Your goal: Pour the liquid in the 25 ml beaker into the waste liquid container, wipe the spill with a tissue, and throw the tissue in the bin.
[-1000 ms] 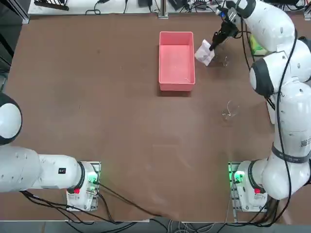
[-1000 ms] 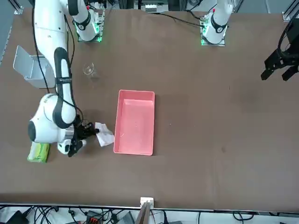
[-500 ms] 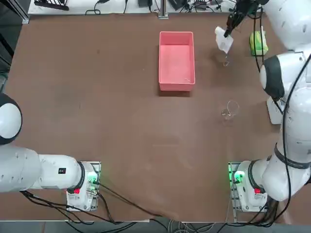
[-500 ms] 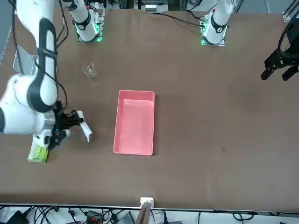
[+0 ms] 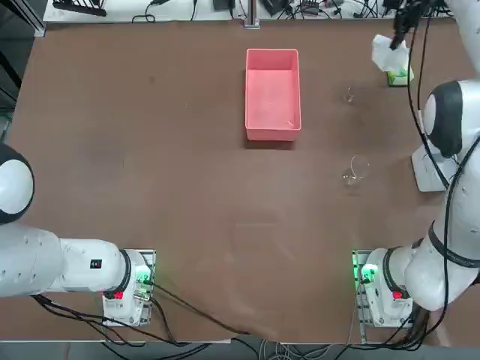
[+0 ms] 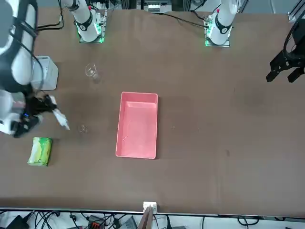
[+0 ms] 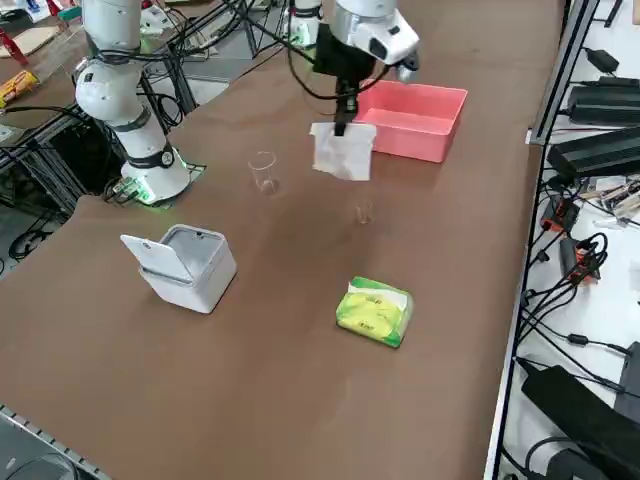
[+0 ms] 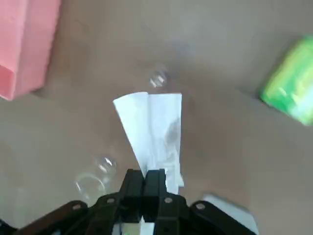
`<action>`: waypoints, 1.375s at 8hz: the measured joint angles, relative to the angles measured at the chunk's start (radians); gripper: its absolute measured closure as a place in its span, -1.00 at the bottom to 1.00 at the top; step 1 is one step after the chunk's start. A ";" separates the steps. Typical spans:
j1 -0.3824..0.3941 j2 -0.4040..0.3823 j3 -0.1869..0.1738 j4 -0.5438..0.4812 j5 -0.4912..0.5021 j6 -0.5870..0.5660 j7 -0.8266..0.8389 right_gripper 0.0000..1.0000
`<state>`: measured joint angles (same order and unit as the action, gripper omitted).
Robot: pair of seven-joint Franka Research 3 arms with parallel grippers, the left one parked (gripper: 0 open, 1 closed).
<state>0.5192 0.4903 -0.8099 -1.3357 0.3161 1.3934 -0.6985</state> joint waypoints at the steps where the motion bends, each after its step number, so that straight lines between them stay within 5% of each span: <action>1: -0.004 -0.013 -0.058 -0.014 -0.033 -0.013 -0.060 0.96; 5: -0.008 -0.019 -0.298 -0.153 -0.049 0.008 -0.308 0.96; 6: -0.009 -0.019 -0.320 -0.175 -0.049 0.026 -0.338 0.96; 11: 0.053 -0.016 -0.314 -0.181 -0.047 0.049 -0.337 0.96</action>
<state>0.5721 0.4746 -1.1240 -1.5171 0.2691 1.4420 -1.0351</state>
